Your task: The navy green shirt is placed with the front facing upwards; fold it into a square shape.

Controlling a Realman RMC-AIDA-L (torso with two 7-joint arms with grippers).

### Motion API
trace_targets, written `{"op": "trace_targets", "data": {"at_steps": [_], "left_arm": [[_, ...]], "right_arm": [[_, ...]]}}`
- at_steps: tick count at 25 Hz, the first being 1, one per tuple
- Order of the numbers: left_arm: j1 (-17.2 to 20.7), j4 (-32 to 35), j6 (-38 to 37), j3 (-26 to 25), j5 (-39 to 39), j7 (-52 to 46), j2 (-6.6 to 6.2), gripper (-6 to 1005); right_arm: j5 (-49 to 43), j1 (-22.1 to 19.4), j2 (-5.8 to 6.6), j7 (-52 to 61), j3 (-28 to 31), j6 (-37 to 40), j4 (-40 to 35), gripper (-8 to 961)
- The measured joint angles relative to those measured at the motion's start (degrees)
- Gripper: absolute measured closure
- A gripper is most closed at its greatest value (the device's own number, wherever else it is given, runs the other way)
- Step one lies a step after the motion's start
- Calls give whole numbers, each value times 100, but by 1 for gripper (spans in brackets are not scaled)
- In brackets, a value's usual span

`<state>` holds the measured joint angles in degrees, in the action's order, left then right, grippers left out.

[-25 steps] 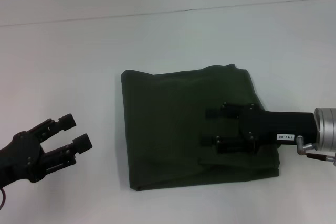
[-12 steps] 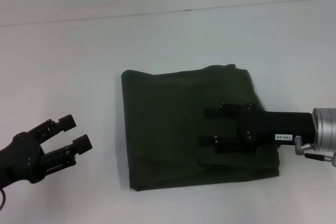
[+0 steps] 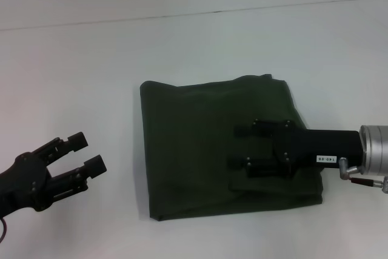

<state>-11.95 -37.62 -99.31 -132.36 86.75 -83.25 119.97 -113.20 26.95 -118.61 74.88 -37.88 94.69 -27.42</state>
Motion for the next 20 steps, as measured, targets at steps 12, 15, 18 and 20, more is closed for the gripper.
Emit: {"op": "trace_targets", "data": {"at_steps": [12,15,18,20], "left_arm": [[-9,0,-3,7,0,2,0,82],[-9,0,-8,2,0,2,0,82],[-9,0,-13,6,0,2,0,82],[-9,0,-15,10,0,2,0,82]], "right_arm": [[0,4,-3,0,0,-3,0,54],[0,4,-3,0,-4,-3,0,54],[0,4,-4,0,-9,-3,0,54],[0,4,-4,0,-9,-3,0,54]]}}
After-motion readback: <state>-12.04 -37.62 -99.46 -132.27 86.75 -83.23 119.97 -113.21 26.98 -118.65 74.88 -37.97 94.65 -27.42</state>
